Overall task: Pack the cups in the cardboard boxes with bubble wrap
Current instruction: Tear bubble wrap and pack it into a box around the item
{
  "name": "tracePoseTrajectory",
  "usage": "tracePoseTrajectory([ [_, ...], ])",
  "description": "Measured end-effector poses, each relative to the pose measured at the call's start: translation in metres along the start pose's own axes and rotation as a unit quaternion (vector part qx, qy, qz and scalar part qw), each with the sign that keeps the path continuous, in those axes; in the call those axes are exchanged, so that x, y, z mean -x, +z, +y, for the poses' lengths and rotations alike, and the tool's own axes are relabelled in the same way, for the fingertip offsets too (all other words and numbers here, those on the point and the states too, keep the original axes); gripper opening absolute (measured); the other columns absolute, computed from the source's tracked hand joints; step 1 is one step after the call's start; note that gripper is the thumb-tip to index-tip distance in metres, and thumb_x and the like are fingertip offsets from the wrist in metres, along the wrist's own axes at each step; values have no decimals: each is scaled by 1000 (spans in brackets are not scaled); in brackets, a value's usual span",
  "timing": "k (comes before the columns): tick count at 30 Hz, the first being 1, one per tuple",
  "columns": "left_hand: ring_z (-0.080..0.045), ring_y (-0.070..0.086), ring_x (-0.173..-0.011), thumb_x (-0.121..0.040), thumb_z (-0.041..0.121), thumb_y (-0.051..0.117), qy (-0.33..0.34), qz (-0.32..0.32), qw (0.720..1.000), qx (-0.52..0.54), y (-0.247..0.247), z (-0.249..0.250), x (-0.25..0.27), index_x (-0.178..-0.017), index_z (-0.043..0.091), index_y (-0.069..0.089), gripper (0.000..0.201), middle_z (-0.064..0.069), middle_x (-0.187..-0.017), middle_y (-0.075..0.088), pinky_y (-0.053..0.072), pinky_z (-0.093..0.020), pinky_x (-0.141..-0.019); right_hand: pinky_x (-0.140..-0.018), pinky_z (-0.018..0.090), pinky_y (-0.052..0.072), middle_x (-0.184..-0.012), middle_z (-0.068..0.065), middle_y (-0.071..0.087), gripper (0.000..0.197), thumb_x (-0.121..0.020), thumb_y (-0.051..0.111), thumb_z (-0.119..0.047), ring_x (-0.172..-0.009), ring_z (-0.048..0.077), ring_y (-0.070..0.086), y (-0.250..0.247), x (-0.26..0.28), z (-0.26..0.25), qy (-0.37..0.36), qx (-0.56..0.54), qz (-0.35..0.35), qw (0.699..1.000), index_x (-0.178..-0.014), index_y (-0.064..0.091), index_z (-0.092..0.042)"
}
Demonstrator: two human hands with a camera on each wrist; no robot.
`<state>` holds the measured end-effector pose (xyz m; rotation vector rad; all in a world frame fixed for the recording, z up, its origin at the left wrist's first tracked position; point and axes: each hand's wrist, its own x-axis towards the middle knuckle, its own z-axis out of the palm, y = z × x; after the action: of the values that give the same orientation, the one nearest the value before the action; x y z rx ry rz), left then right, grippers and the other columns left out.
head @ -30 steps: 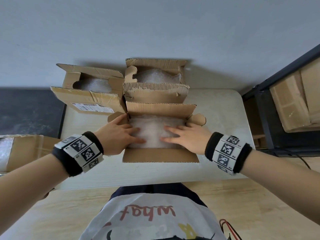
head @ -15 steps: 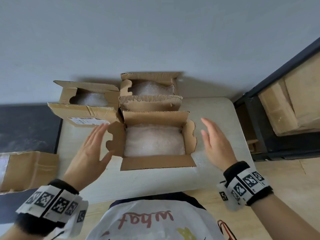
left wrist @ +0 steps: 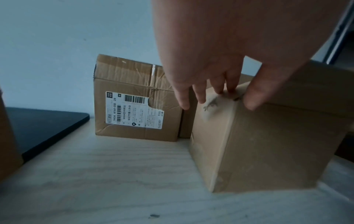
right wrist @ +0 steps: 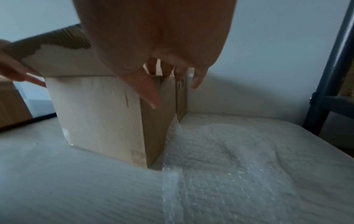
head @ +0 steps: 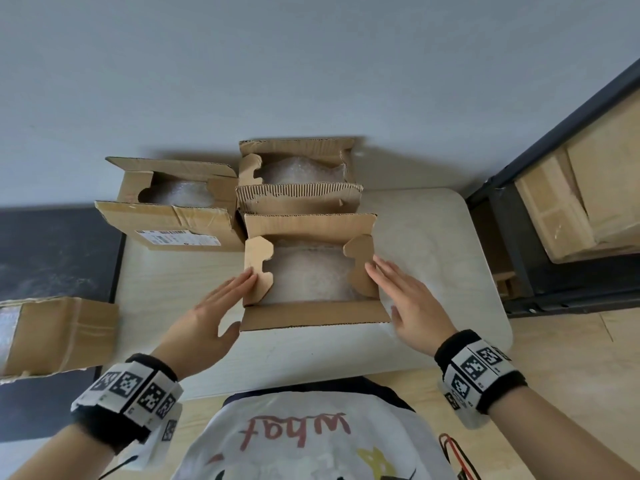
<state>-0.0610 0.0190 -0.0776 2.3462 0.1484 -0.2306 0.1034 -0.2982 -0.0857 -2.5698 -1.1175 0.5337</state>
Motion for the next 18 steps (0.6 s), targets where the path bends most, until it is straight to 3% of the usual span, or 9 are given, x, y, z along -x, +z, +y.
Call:
tracePoseTrajectory([
  [2,-6,20,-141,-83,9,68,19,-2,999,-39,3,-2,-1,-147,25,17,83,20,-152,19,20,-23,-112,-118,33,17,-158,-12,-7,88,-86,57,-5,-147,12,1,3,1,4,-6,33,-21,999,-151,3,-30],
  [4,-5,27,-137,-81,27,73,26,6,998,-52,3,-4,-2,-146,27,25,81,20,-152,21,27,-27,-110,-117,34,17,-158,-11,-9,89,-86,65,-22,-147,13,2,2,0,6,-14,34,-32,999,-152,6,-28],
  [6,-3,35,-131,-77,40,72,18,10,999,-36,1,-4,-5,-143,31,34,77,23,-149,27,35,-28,-105,-116,38,22,-160,-7,2,86,-83,67,-42,-146,16,10,-1,-2,6,-26,8,-20,999,-151,19,-22],
  [9,-3,46,-119,-76,51,60,16,48,999,-21,-4,-3,-16,-132,24,54,63,22,-134,45,40,-28,-100,-114,38,29,-154,-5,24,75,-84,52,-59,-142,14,24,-10,-12,1,-6,-84,6,996,-144,40,-16],
  [11,-2,53,-107,-77,48,61,11,76,997,-1,-7,-1,-24,-126,20,57,57,19,-119,56,44,-26,-93,-112,35,32,-146,-9,34,70,-83,52,-59,-135,9,33,-15,-17,-1,23,-153,12,988,-137,48,-15],
  [14,-3,60,-95,-74,29,76,-29,97,993,68,-5,1,-35,-126,24,51,58,16,-105,61,44,-23,-89,-100,28,40,-137,-11,41,49,-87,62,-41,-122,8,45,-19,-24,-1,31,-157,34,986,-128,56,-16],
  [16,-5,61,-90,-68,18,82,-62,104,985,124,-3,0,-42,-126,33,46,70,12,-101,60,49,-24,-86,-94,22,40,-131,-8,42,46,-85,67,-35,-118,9,46,-17,-28,-2,30,-156,49,986,-125,56,-15],
  [18,-9,62,-84,-62,13,86,-89,111,978,150,-4,-3,-49,-130,38,37,88,6,-105,54,55,-27,-78,-96,23,42,-130,-6,41,52,-81,72,-33,-114,8,47,-14,-31,-3,47,-174,52,982,-126,53,-15],
])
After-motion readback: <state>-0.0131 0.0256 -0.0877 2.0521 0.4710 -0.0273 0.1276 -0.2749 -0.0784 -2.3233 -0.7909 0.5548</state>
